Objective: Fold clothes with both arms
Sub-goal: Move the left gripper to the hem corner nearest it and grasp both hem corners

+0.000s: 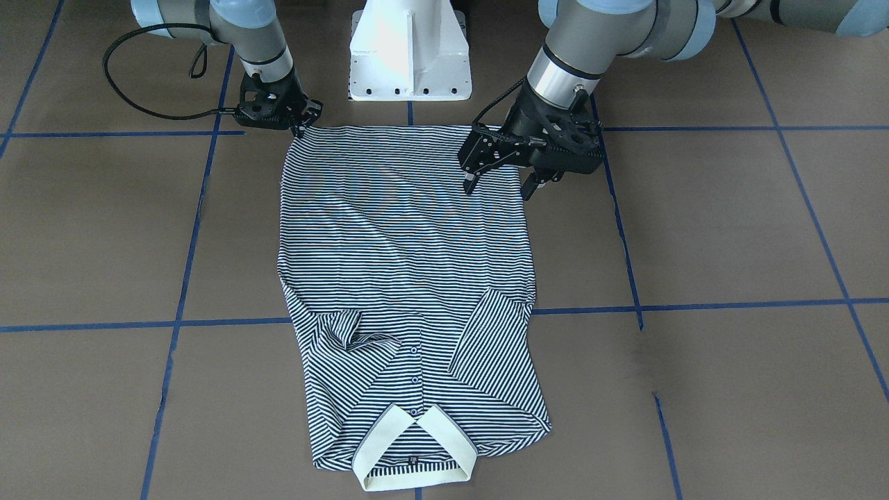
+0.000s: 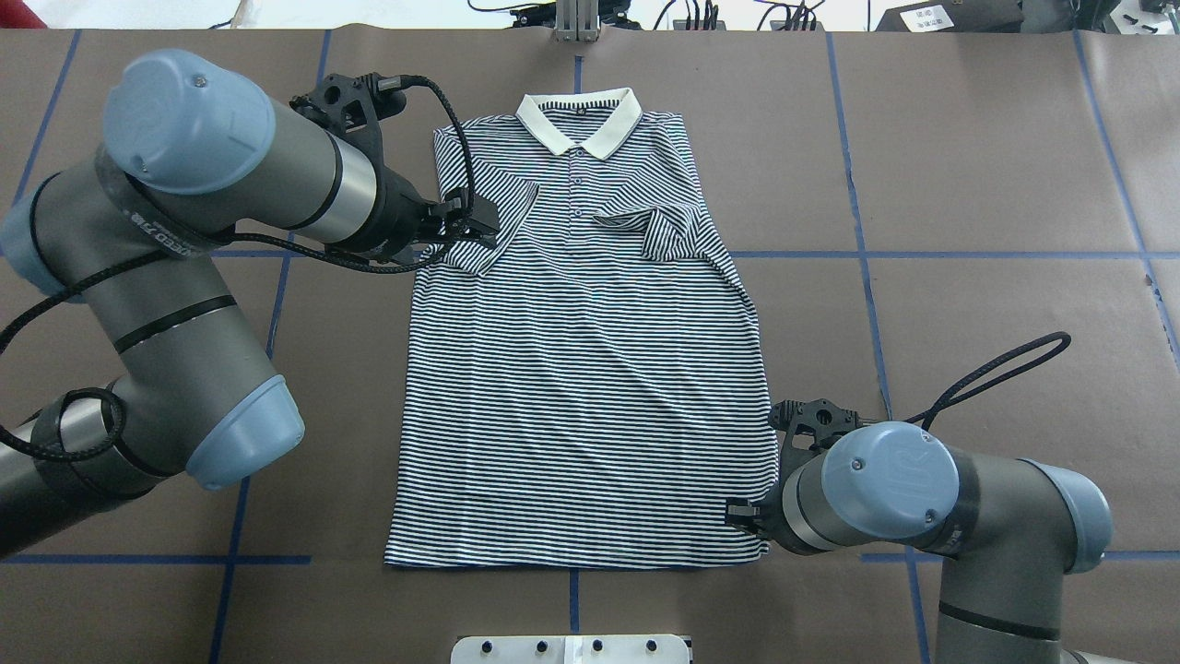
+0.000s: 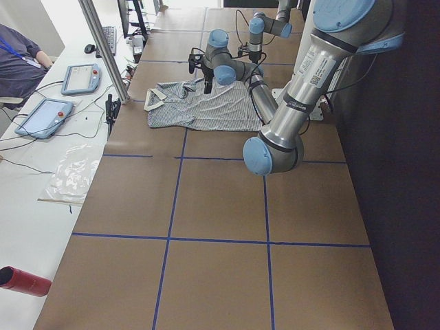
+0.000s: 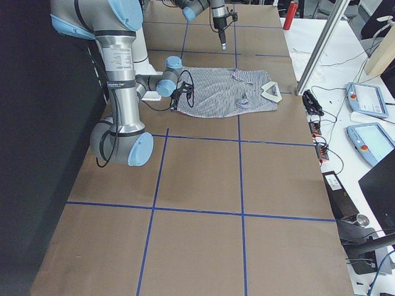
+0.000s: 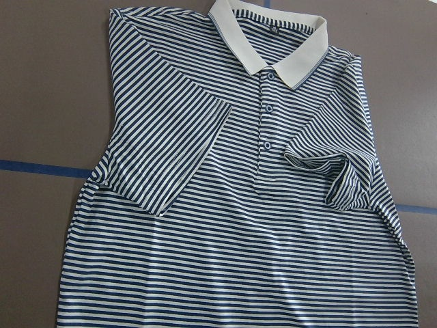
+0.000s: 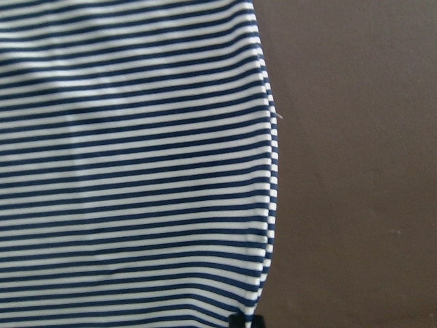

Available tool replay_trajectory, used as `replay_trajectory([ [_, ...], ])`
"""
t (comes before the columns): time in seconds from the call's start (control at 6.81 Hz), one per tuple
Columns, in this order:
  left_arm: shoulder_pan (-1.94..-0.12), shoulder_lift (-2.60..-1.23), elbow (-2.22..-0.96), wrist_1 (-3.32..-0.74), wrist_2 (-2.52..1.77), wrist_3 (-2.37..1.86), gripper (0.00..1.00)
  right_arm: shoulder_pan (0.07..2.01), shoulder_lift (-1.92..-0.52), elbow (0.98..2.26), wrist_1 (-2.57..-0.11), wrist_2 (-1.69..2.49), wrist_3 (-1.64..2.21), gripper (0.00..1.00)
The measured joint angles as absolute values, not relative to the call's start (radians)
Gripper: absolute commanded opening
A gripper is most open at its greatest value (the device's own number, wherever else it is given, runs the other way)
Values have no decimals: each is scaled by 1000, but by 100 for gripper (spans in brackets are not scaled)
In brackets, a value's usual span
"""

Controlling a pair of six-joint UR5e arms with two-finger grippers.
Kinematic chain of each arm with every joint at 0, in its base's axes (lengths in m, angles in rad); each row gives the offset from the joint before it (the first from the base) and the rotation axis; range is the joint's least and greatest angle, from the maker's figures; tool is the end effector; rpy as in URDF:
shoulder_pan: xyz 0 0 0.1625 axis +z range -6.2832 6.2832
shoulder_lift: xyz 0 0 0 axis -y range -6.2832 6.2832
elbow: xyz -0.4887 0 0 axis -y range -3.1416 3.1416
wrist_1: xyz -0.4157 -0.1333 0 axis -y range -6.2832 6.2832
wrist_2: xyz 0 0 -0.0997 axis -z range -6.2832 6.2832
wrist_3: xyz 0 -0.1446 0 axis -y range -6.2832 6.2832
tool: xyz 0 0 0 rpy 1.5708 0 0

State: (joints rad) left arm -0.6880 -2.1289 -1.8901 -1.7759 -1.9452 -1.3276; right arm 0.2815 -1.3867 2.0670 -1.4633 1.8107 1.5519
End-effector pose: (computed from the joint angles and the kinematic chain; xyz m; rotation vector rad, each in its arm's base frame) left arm 0.4821 -0.5003 0.2324 0.1790 1.1066 -0.1948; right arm -0.5321 -0.2569 0.4099 -0.1075 -0.8097 0.1534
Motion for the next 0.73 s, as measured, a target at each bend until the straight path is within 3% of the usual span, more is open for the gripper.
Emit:
replay_trajectory([
  [0.73, -269, -1913, -2044, -1650, -1690, -1818, 100, 335, -1383, 2104, -1423, 1805, 1517, 0],
])
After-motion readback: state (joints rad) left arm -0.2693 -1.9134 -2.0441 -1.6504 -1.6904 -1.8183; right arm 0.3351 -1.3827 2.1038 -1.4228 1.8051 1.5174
